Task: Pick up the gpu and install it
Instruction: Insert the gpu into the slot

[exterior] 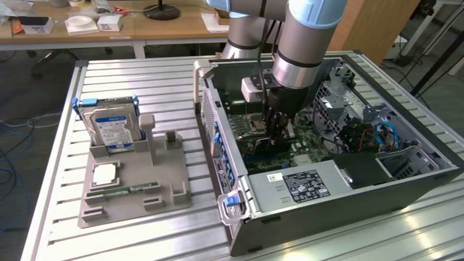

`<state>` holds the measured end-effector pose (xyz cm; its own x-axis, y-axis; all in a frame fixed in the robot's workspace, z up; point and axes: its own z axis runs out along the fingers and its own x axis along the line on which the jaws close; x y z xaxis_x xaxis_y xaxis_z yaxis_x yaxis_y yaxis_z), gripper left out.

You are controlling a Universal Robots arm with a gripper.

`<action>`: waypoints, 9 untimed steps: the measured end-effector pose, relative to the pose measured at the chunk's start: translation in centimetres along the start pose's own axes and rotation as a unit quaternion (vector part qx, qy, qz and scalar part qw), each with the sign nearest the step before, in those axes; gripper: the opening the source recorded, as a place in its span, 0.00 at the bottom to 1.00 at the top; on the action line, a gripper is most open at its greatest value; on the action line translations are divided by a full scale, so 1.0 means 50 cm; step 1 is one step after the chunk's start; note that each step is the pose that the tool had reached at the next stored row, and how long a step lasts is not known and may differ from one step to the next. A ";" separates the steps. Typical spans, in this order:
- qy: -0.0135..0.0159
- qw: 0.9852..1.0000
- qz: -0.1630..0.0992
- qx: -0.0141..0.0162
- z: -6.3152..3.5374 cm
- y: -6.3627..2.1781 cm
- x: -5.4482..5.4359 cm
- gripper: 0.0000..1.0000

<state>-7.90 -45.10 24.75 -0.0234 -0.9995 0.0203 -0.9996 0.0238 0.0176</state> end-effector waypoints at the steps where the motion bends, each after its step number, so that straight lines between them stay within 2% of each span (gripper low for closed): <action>1: 0.000 1.000 0.000 0.000 0.000 0.000 0.000 0.26; 9: 0.000 1.000 0.000 0.001 0.005 0.001 0.000 0.26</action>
<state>-7.95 -45.10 24.53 -0.0233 -0.9995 0.0204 -0.9996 0.0237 0.0159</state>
